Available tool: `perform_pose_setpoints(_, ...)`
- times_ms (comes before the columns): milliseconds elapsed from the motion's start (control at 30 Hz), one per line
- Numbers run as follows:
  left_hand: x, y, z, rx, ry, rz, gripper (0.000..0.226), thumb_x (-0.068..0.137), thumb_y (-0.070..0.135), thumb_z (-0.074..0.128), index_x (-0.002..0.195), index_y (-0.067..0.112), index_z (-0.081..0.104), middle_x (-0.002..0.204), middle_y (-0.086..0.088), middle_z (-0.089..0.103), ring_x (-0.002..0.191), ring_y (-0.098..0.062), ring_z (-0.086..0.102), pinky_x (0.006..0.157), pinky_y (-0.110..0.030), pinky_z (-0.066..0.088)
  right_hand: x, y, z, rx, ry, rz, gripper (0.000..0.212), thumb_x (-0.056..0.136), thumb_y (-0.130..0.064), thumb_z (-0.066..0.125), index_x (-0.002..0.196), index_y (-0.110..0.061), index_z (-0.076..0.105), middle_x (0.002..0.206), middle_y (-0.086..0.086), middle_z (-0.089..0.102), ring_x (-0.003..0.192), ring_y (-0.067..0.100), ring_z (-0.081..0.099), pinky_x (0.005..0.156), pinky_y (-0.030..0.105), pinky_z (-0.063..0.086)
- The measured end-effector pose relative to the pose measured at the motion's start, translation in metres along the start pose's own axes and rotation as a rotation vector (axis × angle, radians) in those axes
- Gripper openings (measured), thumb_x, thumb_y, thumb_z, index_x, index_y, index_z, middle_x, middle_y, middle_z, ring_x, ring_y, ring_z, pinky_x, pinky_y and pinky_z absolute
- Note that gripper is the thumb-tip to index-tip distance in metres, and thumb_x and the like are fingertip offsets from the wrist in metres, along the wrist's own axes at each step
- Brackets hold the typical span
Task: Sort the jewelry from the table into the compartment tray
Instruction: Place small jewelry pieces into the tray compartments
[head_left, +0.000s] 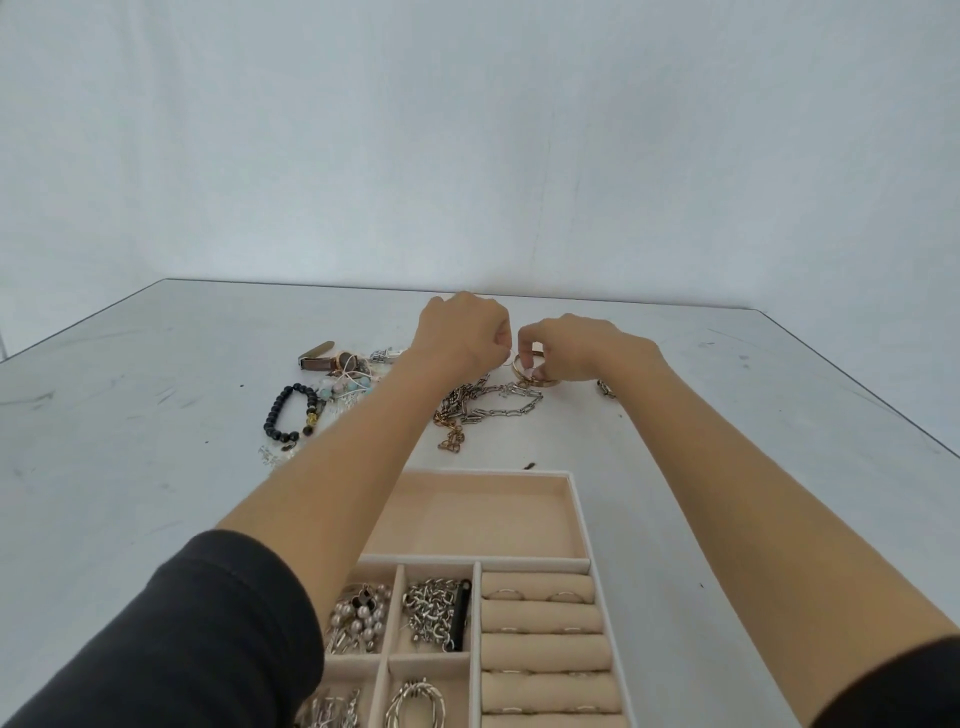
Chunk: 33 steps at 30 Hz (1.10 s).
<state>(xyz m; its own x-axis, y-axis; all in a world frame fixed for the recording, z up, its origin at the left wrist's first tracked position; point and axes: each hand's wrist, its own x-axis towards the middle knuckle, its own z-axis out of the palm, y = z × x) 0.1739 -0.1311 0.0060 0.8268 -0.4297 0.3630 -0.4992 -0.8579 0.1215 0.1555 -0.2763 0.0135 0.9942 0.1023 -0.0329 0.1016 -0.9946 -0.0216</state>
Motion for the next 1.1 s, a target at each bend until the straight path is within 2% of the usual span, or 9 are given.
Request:
perform_pose_setpoints(133,-0.004,-0.002,-0.002,-0.023,0.021,-0.017,0.011,0.086,0.024,0.057,0.092,0.025,0.065,0.099,0.007,0.066,0.099,-0.019,0.058,0.077,-0.029,0.033,0.0,0.002,0.004,0.102,0.113,0.04,0.014,0.082,-0.022,0.07,0.087,-0.023,0.057,0.1,-0.002,0.058,0.094,0.02,0.055,0.072,0.03,0.036)
perform_pose_setpoints(267,-0.015,-0.002,-0.013,-0.18,0.036,-0.083,0.004,0.081,0.026,0.064,0.082,0.026,0.068,0.078,0.012,0.06,0.088,-0.014,0.06,0.072,-0.027,0.038,-0.011,0.006,0.011,0.351,0.351,0.022,0.015,0.072,-0.012,0.076,0.074,-0.017,0.062,0.075,-0.01,0.056,0.082,0.017,0.053,0.063,0.028,0.037)
perform_pose_setpoints(367,-0.031,-0.001,-0.022,-0.335,0.059,-0.129,0.005,0.078,0.028,0.068,0.082,0.026,0.071,0.075,0.012,0.066,0.081,-0.009,0.062,0.066,-0.024,0.042,-0.025,0.005,0.008,0.536,0.495,0.008,0.017,0.068,-0.017,0.079,0.068,-0.021,0.063,0.07,-0.005,0.065,0.073,0.015,0.059,0.07,0.032,0.046)
perform_pose_setpoints(500,-0.069,-0.001,-0.034,-0.569,0.102,-0.129,0.003,0.078,0.03,0.073,0.081,0.028,0.073,0.07,0.014,0.068,0.076,0.0,0.061,0.062,-0.019,0.04,-0.055,-0.003,0.001,0.719,0.512,0.007,0.014,0.068,-0.023,0.081,0.072,-0.021,0.068,0.068,-0.003,0.068,0.053,0.005,0.05,0.056,0.024,0.036)
perform_pose_setpoints(633,-0.124,0.001,-0.056,-0.719,0.167,-0.059,0.007,0.077,0.03,0.077,0.082,0.027,0.074,0.073,0.011,0.071,0.071,0.006,0.062,0.066,-0.001,0.037,-0.098,-0.017,-0.002,0.851,0.554,-0.021,0.011,0.069,-0.027,0.082,0.075,-0.022,0.074,0.067,-0.002,0.068,0.054,0.008,0.05,0.06,0.033,0.045)
perform_pose_setpoints(700,-0.152,0.004,-0.065,-0.776,0.205,-0.051,0.007,0.076,0.028,0.077,0.081,0.031,0.073,0.075,0.01,0.072,0.077,0.005,0.063,0.075,0.001,0.037,-0.121,-0.026,-0.002,0.943,0.564,-0.049,0.008,0.072,-0.021,0.081,0.077,-0.019,0.075,0.067,0.0,0.068,0.051,0.005,0.049,0.059,0.03,0.045)
perform_pose_setpoints(900,-0.216,0.011,-0.07,-0.94,0.304,-0.153,0.007,0.074,0.025,0.077,0.078,0.029,0.073,0.08,0.012,0.071,0.087,0.001,0.064,0.088,-0.013,0.04,-0.181,-0.049,0.009,1.125,0.551,-0.088,0.007,0.076,-0.017,0.079,0.081,-0.015,0.076,0.072,-0.001,0.07,0.057,0.014,0.044,0.059,0.021,0.04)
perform_pose_setpoints(1000,-0.236,0.014,-0.073,-0.987,0.318,-0.192,0.005,0.074,0.026,0.078,0.078,0.026,0.074,0.081,0.009,0.071,0.091,-0.002,0.064,0.092,-0.022,0.039,-0.206,-0.059,0.017,1.151,0.574,-0.09,0.005,0.075,-0.017,0.079,0.08,-0.017,0.076,0.077,-0.007,0.072,0.058,0.006,0.046,0.062,0.019,0.042)
perform_pose_setpoints(1100,-0.255,0.021,-0.076,-1.058,0.318,-0.214,0.007,0.073,0.022,0.078,0.08,0.02,0.075,0.085,0.005,0.072,0.09,-0.001,0.064,0.08,-0.015,0.046,-0.232,-0.067,0.03,1.164,0.625,-0.099,0.004,0.076,-0.017,0.078,0.079,-0.02,0.076,0.074,-0.009,0.072,0.058,0.002,0.049,0.059,0.014,0.041)
